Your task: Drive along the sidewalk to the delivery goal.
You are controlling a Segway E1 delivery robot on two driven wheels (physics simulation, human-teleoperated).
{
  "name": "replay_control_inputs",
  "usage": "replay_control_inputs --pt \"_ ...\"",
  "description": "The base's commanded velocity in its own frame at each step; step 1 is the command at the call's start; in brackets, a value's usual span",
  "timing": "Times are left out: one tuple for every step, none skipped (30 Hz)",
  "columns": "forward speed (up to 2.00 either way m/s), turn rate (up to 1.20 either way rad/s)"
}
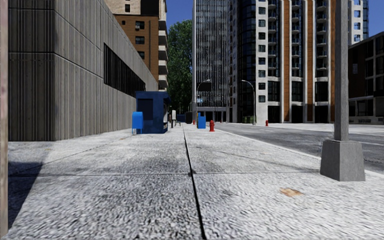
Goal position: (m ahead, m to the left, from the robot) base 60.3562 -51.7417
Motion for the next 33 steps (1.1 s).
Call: replay_control_inputs --pt "2.0 0.0" --pt "2.0 0.0" --pt "2.0 0.0" --pt "2.0 0.0" --pt "2.0 0.0" --pt "2.0 0.0" --pt "2.0 0.0" --pt "2.0 0.0" --pt "2.0 0.0" --pt "2.0 0.0" --pt "2.0 0.0" --pt "2.0 0.0" --pt "2.0 0.0" --pt "2.0 0.0" --pt "2.0 0.0" --pt "2.0 0.0" --pt "2.0 0.0" --pt "2.0 0.0" --pt "2.0 0.0" --pt "2.0 0.0" --pt "2.0 0.0" --pt "2.0 0.0" --pt "2.0 0.0" --pt "2.0 0.0" --pt "2.0 0.0" --pt "2.0 0.0" --pt "2.0 0.0" --pt "2.0 0.0" --pt "2.0 0.0" --pt "2.0 0.0" --pt "2.0 0.0" --pt "2.0 0.0" --pt "2.0 0.0"
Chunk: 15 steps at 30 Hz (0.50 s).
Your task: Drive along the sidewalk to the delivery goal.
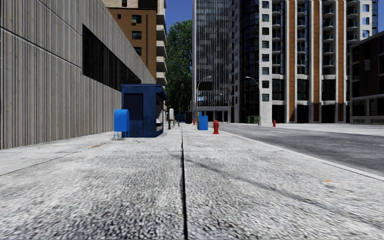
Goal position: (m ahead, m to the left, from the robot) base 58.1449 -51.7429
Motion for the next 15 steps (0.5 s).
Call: replay_control_inputs --pt "2.0 0.0" --pt "2.0 0.0" --pt "2.0 0.0" --pt "2.0 0.0" --pt "2.0 0.0" --pt "2.0 0.0" --pt "2.0 0.0" --pt "2.0 0.0" --pt "2.0 0.0" --pt "2.0 0.0" --pt "2.0 0.0" --pt "2.0 0.0" --pt "2.0 0.0" --pt "2.0 0.0" --pt "2.0 0.0"
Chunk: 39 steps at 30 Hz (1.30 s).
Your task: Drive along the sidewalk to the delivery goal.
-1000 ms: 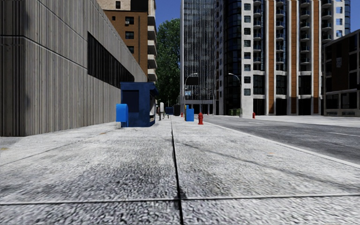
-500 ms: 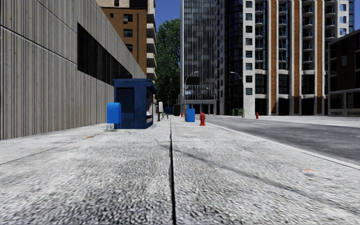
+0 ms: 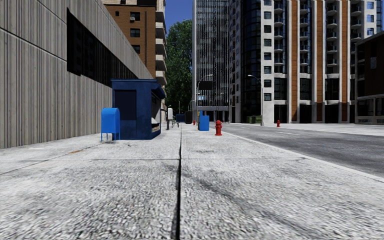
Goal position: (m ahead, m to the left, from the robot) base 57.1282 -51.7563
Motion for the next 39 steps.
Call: replay_control_inputs --pt "2.0 0.0" --pt "2.0 0.0" --pt "2.0 0.0" --pt "2.0 0.0" --pt "2.0 0.0" --pt "2.0 0.0" --pt "2.0 0.0" --pt "2.0 0.0" --pt "2.0 0.0" --pt "2.0 0.0" --pt "2.0 0.0" --pt "2.0 0.0" --pt "2.0 0.0" --pt "2.0 0.0" --pt "2.0 0.0" --pt "2.0 0.0" --pt "2.0 0.0" --pt "2.0 0.0" --pt "2.0 0.0" --pt "2.0 0.0" --pt "2.0 0.0" --pt "2.0 0.0" --pt "2.0 0.0" --pt "2.0 0.0" --pt "2.0 0.0" --pt "2.0 0.0" --pt "2.0 0.0" --pt "2.0 0.0" --pt "2.0 0.0" --pt "2.0 0.0" --pt "2.0 0.0" --pt "2.0 0.0" --pt "2.0 0.0" --pt "2.0 0.0" --pt "2.0 0.0" --pt "2.0 0.0" --pt "2.0 0.0" --pt "2.0 0.0" --pt "2.0 0.0"
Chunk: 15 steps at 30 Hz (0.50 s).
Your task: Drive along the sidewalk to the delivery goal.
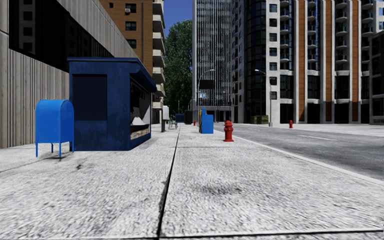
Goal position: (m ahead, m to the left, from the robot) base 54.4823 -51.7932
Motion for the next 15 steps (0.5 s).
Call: replay_control_inputs --pt "2.0 0.0" --pt "2.0 0.0" --pt "2.0 0.0" --pt "2.0 0.0" --pt "2.0 0.0" --pt "2.0 0.0" --pt "2.0 0.15" --pt "2.0 0.19" --pt "2.0 0.19" --pt "2.0 0.19" --pt "2.0 0.2" --pt "2.0 0.0" --pt "2.0 0.0" --pt "2.0 0.0" --pt "2.0 0.0"
